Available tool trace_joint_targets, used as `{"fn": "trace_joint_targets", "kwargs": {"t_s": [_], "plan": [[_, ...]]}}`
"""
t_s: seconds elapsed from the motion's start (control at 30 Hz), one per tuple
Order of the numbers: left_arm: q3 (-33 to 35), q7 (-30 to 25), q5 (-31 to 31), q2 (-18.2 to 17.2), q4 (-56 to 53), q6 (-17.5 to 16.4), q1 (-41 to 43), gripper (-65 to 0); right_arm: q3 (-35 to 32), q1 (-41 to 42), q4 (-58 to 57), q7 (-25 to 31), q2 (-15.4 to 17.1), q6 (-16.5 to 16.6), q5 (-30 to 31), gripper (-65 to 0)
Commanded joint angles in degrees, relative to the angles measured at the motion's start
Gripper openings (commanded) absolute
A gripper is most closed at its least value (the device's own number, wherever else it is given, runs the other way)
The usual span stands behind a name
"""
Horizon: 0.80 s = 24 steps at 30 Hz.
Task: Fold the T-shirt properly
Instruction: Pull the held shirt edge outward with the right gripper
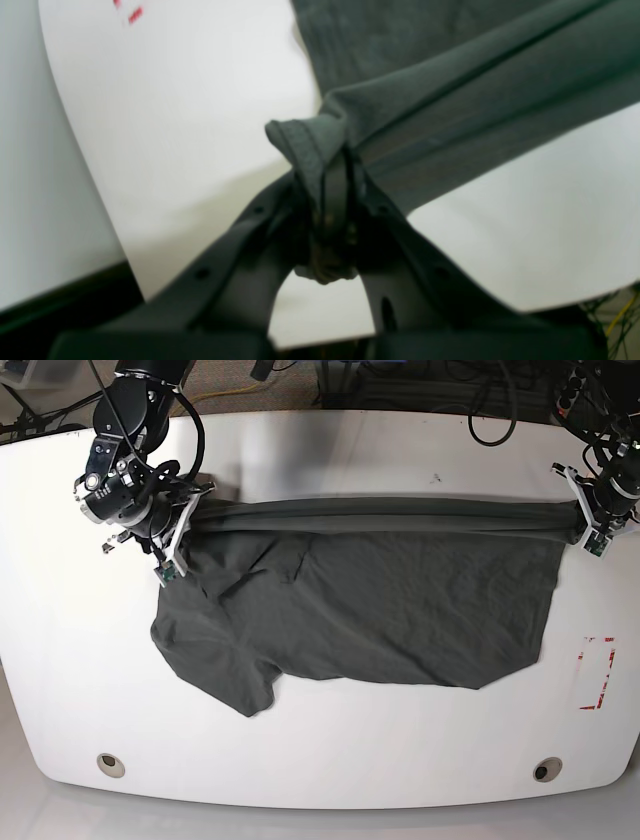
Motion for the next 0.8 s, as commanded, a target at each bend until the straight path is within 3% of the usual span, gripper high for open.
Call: {"fn": "trace_joint_targets", "kwargs": {"t_s": [0.0,0.13,0.37,0.57,0.77], "plan": [[-0.74,-0.29,0.89,-1.41,0.46,0.58,0.24,-64.4,0.52,-1.97,0.95,-0.96,2.53,-0.05,6.8,-65.0],[-0.74,-0.29,0.89,-3.7,0.37,0.58,1.03,-64.4,-0.1,-6.19,0.95,-0.96,5.79,-0.05,18.06,-65.0],[-0.56,-0.29,0.89,-4.31,0.37,0.58,1.03,-64.4,-3.08,-8.91,-0.36,-1.05,10.88,-0.05,31.86,-65.0],[-0.12,-0.38,0.89,-4.49,-0.25,0.58,0.33,-64.2,-3.17,-8.74,-1.68,-1.05,11.5,-0.05,39.33,-65.0],[1.9,-0.38,0.89,-4.75,-7.9,0.58,-8.2,-64.2,-3.17,-4.52,-10.3,-1.05,12.2,-0.05,43.46,-65.0]]}}
